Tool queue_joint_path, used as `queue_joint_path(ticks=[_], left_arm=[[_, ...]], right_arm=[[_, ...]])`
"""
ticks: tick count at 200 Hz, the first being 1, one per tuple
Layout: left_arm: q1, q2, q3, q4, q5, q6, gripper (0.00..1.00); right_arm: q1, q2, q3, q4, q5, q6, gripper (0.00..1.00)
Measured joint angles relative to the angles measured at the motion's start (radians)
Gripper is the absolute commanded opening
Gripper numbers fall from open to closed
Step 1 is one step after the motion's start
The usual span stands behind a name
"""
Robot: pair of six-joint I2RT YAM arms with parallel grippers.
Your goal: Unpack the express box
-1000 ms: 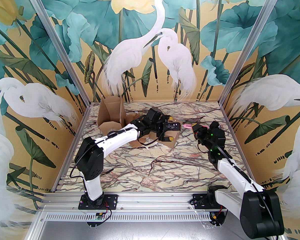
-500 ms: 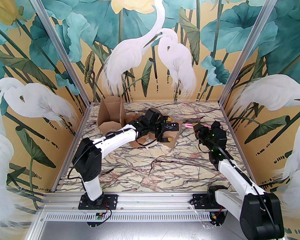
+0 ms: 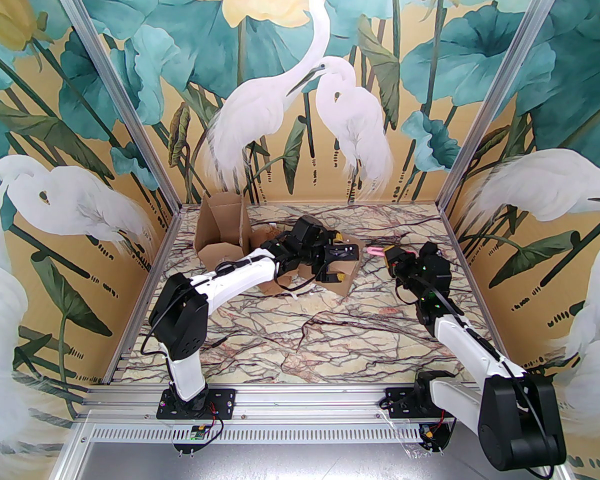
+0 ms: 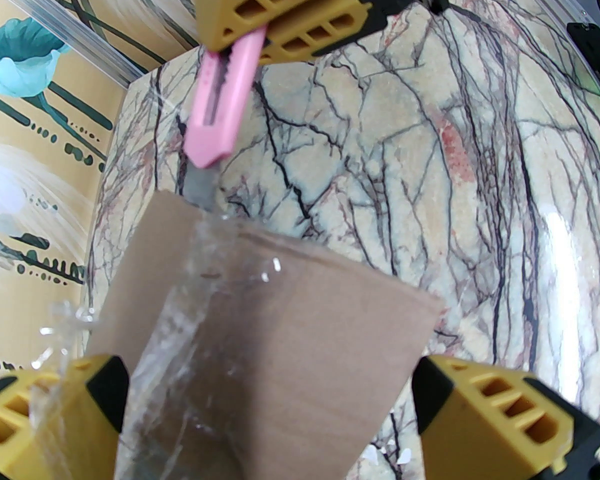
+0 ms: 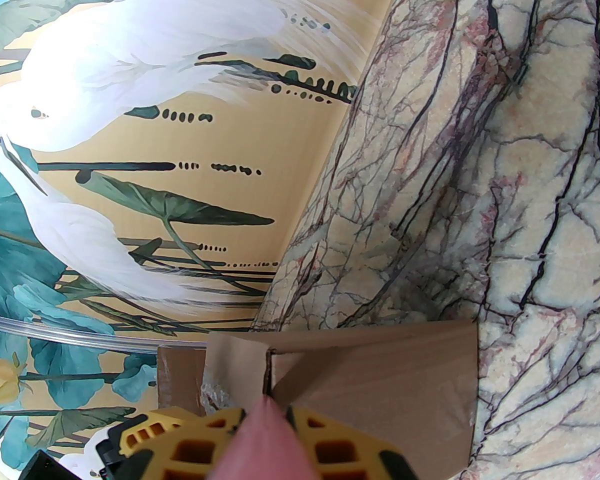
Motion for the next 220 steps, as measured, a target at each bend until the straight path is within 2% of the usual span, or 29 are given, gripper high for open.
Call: queue_joint_path(ticks=[111,122,192,220], left_arm=[[-0.003,0.053,0.053,0.001,-0.006,-0.035,0.99],[-0.003,0.062,0.065,0.011,-0.025,-0.048,1.00],[-0.001,0.082,0.103,-0.034,-0.033,-0.110,1.00],[0.006,0.083,0.105,-0.050,0.006,-0.126,0.98]], right_arm=[[-0.002,0.026,0.009,0.017,-0.027,0.011,0.00],[-0.001,0.026,0.011,0.013,-0.060,0.010,0.00],[-0.002,0.009,0.053,-0.077,-0.100,-0.051,0.00],[-0.008,-0.018,0.053,-0.124,-0.101,-0.083,0.00]])
